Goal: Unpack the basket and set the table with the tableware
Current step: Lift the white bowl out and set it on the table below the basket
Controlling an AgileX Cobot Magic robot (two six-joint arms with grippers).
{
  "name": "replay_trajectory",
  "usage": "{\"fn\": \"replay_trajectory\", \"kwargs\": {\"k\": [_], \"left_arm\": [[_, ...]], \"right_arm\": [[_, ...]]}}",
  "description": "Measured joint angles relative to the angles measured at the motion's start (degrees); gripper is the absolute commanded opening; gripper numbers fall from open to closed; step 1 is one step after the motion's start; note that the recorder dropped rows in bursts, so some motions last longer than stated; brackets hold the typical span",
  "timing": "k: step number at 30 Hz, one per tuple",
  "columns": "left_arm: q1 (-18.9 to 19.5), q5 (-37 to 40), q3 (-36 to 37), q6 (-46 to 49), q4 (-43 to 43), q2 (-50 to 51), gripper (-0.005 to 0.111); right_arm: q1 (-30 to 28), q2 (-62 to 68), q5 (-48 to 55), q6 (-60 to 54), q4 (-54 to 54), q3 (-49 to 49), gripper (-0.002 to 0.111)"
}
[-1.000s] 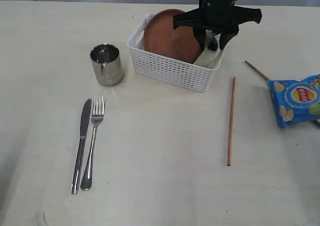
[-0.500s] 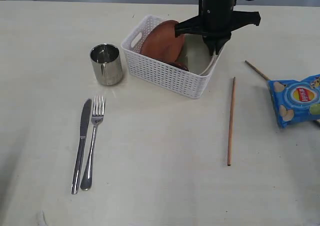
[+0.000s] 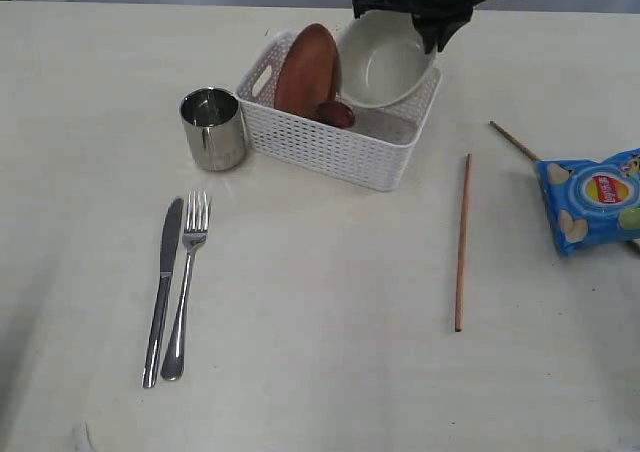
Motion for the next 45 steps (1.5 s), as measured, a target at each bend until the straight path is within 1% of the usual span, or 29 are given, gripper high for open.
{"fn": "replay_trajectory", "kwargs": {"k": [7,15,17,21,23,28,30,35,37,42,45], "left_arm": [[0.0,0.0,0.0,0.0,0.0,0.0,0.0],[0.0,0.0,0.0,0.0,0.0,0.0,0.0],[0.0,0.0,0.0,0.0,0.0,0.0,0.0],[0.0,0.0,0.0,0.0,0.0,0.0,0.0],[0.0,0.0,0.0,0.0,0.0,0.0,0.0],[0.0,0.0,0.0,0.0,0.0,0.0,0.0],[0.0,0.0,0.0,0.0,0.0,0.0,0.0],[0.0,0.0,0.0,0.0,0.0,0.0,0.0],[0.0,0.0,0.0,0.0,0.0,0.0,0.0],[0.0,0.0,0.0,0.0,0.0,0.0,0.0],[0.0,0.0,0.0,0.0,0.0,0.0,0.0]], "right_arm": [[0.0,-1.6,0.1,-0.4,0.9,-4.3,0.0],[0.0,-7.6,0.0,-1.4,1.8,-4.7,0.0],[0.0,-9.4,0.0,-2.9,3.9,-4.7,0.0],[0.0,-12.5,0.0,-6.4,12.5,-4.7,0.0],[0.0,-14.4,-0.1,-7.6,16.1,-3.0,0.0],[0.0,-19.4,-0.1,-8.5,20.0,5.4,0.0],[0.0,-21.6,-0.1,-9.2,22.4,10.9,0.0],[0.0,-25.3,-0.2,-14.8,35.1,23.2,0.0],[0.6,-25.6,-0.2,-16.5,38.6,27.5,0.0],[2.5,-25.0,-0.2,-18.7,39.6,38.0,0.0],[3.3,-23.9,-0.5,-19.7,39.6,42.1,0.0]]}}
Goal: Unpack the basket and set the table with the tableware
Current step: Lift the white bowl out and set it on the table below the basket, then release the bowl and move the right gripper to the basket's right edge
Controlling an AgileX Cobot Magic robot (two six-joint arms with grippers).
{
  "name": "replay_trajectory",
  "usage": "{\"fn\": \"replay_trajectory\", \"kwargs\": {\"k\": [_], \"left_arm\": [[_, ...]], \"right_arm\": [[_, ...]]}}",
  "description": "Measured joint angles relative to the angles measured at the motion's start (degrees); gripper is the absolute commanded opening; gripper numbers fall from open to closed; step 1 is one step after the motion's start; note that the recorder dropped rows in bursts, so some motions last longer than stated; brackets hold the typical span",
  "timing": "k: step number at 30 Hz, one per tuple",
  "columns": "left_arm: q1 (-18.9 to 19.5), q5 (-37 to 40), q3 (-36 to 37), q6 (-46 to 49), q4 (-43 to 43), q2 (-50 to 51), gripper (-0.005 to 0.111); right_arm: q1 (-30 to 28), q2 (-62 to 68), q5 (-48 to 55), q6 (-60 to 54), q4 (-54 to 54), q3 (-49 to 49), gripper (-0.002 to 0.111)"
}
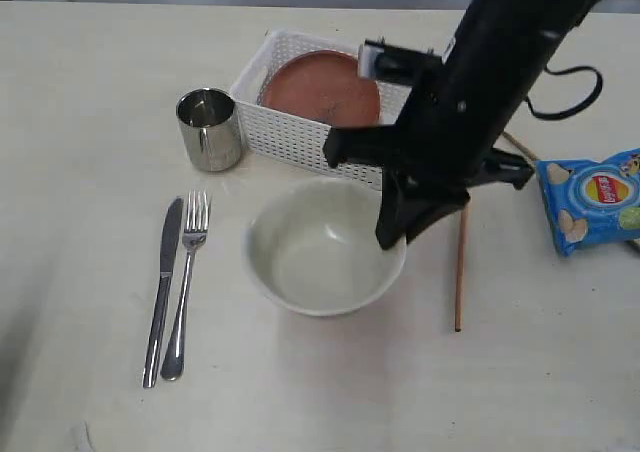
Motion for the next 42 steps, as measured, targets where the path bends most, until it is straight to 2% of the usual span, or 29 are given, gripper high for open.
{"fn": "replay_trajectory", "kwargs": {"k": [12,21,33,36,40,42], "left_arm": [[0.0,0.0,0.0,0.0,0.0,0.0,0.0],[0.0,0.0,0.0,0.0,0.0,0.0,0.0],[0.0,0.0,0.0,0.0,0.0,0.0,0.0],[0.0,0.0,0.0,0.0,0.0,0.0,0.0],[0.0,0.0,0.0,0.0,0.0,0.0,0.0],[0.0,0.0,0.0,0.0,0.0,0.0,0.0]], "right_arm": [[6.5,8.0,-7.3,-1.8,1.6,2.3,0.0],[6.7,9.4,-14.9,-2.1,1.7,2.3,0.0],[7.1,9.8,-13.9,-2.4,1.4,2.3,0.0],[7.1,9.8,-14.9,-2.5,0.9,2.3,0.01],[7.1,9.8,-16.0,-2.6,0.8,2.3,0.036],[7.1,9.8,-16.0,-2.6,0.8,2.3,0.043]]}}
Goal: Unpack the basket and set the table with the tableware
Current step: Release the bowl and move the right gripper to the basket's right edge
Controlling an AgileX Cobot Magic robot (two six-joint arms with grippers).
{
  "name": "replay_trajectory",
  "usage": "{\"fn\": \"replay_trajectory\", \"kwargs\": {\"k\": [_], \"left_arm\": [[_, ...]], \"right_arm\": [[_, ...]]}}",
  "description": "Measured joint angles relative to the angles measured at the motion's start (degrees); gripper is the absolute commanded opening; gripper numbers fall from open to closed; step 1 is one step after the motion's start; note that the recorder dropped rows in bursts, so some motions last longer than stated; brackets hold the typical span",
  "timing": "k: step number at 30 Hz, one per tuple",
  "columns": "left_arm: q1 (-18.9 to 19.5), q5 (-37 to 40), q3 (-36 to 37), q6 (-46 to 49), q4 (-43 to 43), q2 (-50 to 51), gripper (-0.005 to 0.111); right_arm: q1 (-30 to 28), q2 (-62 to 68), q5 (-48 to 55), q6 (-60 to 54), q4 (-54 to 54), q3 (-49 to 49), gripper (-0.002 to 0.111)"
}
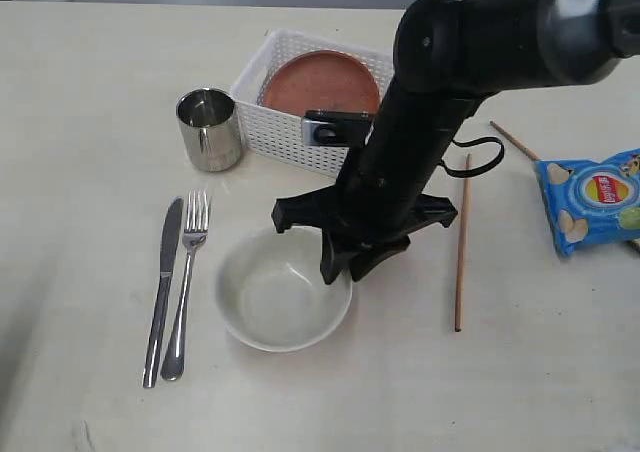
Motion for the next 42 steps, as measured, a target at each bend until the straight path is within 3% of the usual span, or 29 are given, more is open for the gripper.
{"fn": "replay_trajectory", "kwargs": {"k": [5,10,15,25,42], "left_arm": [[0.0,0.0,0.0,0.0,0.0,0.0,0.0],[0.0,0.0,0.0,0.0,0.0,0.0,0.0],[0.0,0.0,0.0,0.0,0.0,0.0,0.0],[0.0,0.0,0.0,0.0,0.0,0.0,0.0],[0.0,0.0,0.0,0.0,0.0,0.0,0.0]], "right_arm": [[0.0,0.0,3.1,2.5,-5.6,-4.2,0.043],[-0.1,0.1,8.1,8.6,-16.3,-20.7,0.043],[-8.2,3.0,3.7,12.9,-19.1,-30.2,0.043],[-18.9,12.9,0.6,8.3,-14.6,-30.5,0.043],[-34.2,14.0,1.5,5.9,-17.6,-30.8,0.043]]}}
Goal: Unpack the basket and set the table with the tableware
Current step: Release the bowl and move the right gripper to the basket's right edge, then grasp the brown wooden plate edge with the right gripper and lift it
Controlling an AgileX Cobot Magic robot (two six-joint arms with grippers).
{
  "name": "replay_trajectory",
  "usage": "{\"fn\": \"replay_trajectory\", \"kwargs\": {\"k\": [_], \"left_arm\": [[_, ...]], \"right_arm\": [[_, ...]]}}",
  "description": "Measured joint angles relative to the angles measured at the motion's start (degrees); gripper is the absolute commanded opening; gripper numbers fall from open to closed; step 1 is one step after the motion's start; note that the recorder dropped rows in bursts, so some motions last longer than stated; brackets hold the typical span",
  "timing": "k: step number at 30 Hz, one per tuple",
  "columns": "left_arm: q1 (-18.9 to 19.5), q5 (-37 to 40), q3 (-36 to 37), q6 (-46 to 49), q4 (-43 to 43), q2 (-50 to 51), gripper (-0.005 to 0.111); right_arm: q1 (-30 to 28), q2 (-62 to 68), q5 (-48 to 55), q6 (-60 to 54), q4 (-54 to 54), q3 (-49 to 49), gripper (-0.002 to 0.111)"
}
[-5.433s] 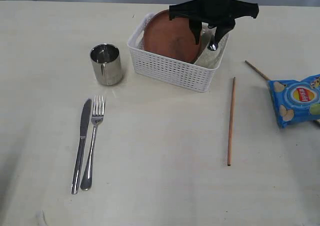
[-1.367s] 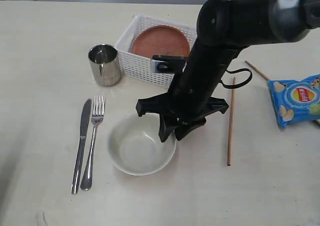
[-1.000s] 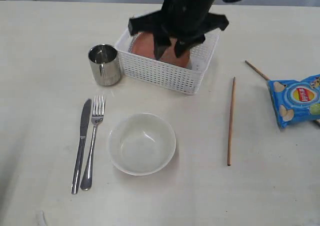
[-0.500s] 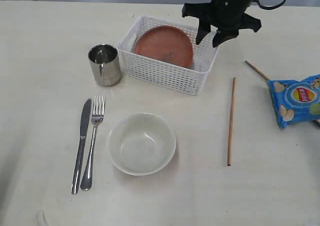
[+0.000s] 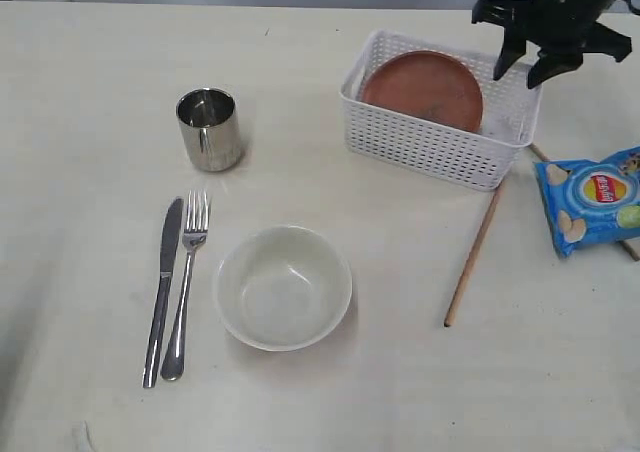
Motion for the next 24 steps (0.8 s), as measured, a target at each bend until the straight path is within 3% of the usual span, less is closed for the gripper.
{"fn": "replay_trajectory", "kwargs": {"k": [4,11,24], "left_arm": [[0.0,0.0,0.0,0.0,0.0,0.0,0.0],[0.0,0.0,0.0,0.0,0.0,0.0,0.0],[0.0,0.0,0.0,0.0,0.0,0.0,0.0]], "right_arm": [[-2.0,0.0,0.1,-6.0,3.5,0.0,0.043],[-1.9,0.0,0.4,-28.3,17.1,0.0,0.043],[-1.9,1.7,0.1,-43.2,17.5,0.0,0.043]]}}
